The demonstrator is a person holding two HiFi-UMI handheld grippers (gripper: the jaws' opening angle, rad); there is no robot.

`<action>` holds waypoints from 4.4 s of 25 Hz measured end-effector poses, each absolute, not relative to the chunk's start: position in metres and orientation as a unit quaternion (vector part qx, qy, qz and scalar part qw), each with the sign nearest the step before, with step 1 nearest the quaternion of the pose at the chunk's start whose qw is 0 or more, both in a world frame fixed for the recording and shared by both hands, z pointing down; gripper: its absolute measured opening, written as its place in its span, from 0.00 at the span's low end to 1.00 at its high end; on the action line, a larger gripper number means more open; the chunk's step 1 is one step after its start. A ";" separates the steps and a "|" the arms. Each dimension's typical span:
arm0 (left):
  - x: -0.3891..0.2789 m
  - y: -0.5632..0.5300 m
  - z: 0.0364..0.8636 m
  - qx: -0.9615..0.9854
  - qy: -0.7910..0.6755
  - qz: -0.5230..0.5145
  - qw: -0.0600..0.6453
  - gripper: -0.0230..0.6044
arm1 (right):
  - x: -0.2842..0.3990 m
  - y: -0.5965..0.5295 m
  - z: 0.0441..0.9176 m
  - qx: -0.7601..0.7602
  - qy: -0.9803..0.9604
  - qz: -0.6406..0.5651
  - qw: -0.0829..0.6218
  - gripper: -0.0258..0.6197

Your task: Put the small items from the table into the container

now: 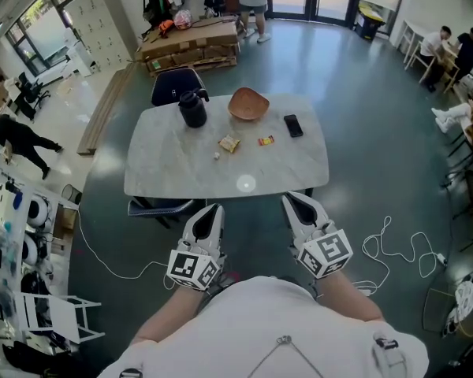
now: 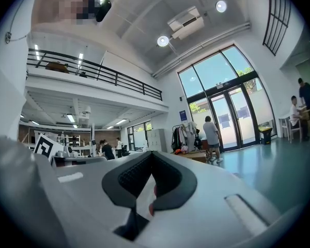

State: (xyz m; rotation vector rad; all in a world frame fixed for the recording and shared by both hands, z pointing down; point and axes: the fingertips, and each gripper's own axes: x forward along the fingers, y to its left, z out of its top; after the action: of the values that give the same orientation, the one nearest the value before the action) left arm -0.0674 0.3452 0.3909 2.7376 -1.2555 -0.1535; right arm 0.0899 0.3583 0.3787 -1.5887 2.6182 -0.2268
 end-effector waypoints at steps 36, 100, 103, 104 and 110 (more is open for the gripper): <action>-0.136 -0.061 0.389 0.918 -0.379 -0.076 0.083 0.04 | 0.039 -0.002 0.392 -0.607 0.784 -0.129 0.009 0.08; -0.246 -0.017 0.534 0.723 -0.658 0.061 0.200 0.04 | -0.109 -0.086 0.823 -0.250 0.849 -0.170 -0.433 0.30; -0.224 -0.042 0.518 0.752 -0.633 0.049 0.176 0.04 | -0.086 -0.102 0.768 -0.297 0.859 -0.183 -0.375 0.30; -0.214 -0.050 0.511 0.763 -0.623 0.044 0.167 0.04 | -0.076 -0.107 0.747 -0.315 0.861 -0.185 -0.355 0.30; -0.146 -0.078 0.468 0.827 -0.544 0.020 0.142 0.04 | -0.016 -0.124 0.618 -0.406 0.865 -0.165 -0.243 0.30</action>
State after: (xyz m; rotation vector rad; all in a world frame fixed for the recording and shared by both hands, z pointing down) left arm -0.1456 -0.0785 0.4683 2.3870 -1.5697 0.0589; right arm -0.0159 -0.1239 0.6183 -1.5216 3.2399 -0.6191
